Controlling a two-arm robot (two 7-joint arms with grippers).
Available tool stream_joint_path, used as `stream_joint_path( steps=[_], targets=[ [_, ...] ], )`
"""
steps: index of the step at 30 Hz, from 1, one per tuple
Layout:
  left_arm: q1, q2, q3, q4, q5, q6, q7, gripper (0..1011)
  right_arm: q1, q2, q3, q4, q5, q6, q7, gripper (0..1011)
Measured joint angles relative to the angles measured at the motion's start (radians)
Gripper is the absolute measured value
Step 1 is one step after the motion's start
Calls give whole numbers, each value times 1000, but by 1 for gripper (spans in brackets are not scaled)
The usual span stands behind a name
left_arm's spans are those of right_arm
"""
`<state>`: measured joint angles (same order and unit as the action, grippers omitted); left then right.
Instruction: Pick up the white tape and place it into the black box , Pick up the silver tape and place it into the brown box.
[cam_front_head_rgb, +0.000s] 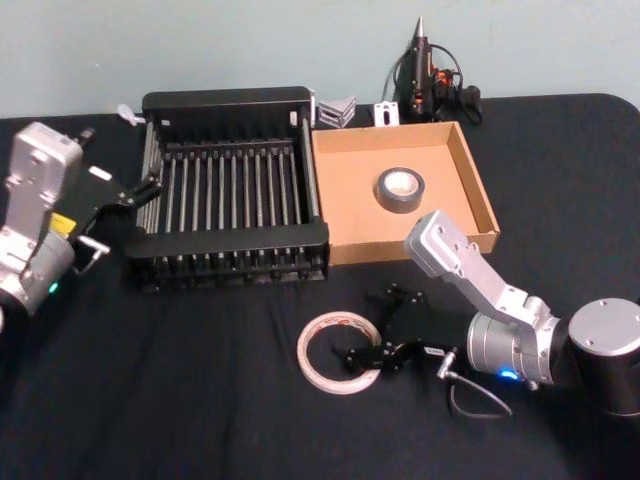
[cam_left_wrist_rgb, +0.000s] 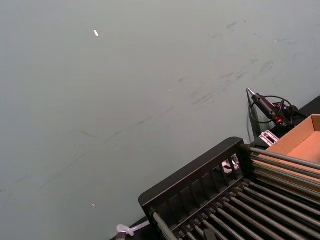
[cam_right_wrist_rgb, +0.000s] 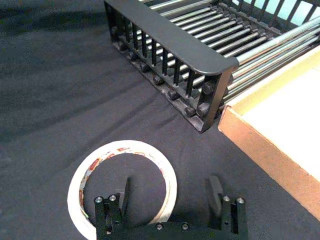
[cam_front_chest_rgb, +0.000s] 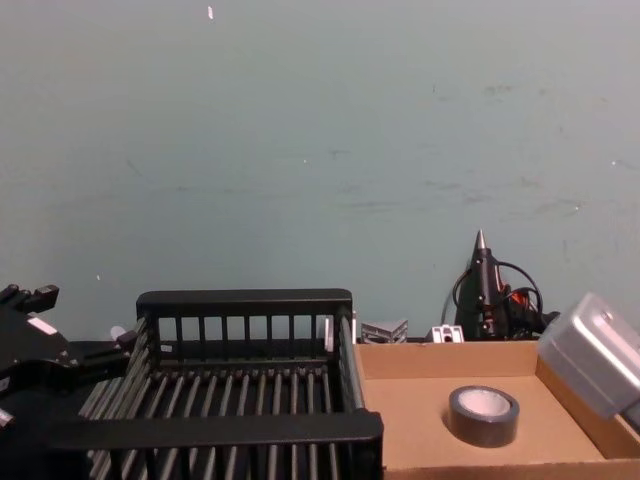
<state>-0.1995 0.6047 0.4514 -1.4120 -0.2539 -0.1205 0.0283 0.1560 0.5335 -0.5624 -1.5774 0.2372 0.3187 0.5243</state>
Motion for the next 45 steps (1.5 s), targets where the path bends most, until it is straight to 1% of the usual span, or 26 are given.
stream_joint_path(
  steps=[9,13,14,18,21,23,25,26,29,33,38,45],
  targets=[
    [0,0,0,0,0,0,0,1001,0,0,0,0,0,0,1,992],
    [0,0,0,0,0,0,0,1001,0,0,0,0,0,0,2,904],
    [0,0,0,0,0,0,0,1001,0,0,0,0,0,-1,2,904],
    [0,0,0,0,0,0,0,1001,0,0,1,0,0,-1,3,768],
    [0,0,0,0,0,0,0,1001,0,0,1,0,0,-1,3,693],
    [0,0,0,0,0,0,0,1001,0,0,1,0,0,-1,3,616],
    [0,0,0,0,0,0,0,1001,0,0,1,0,0,-1,3,575],
    [0,0,0,0,0,0,0,1001,0,0,1,0,0,-1,3,523],
    [0,0,0,0,0,0,0,1001,0,0,1,0,0,-1,3,498],
    [0,0,0,0,0,0,0,1001,0,0,1,0,0,-1,3,380],
    [0,0,0,0,0,0,0,1001,0,0,1,0,0,-1,3,314],
    [0,0,0,0,0,0,0,1001,0,0,1,0,0,-1,2,270]
  ],
)
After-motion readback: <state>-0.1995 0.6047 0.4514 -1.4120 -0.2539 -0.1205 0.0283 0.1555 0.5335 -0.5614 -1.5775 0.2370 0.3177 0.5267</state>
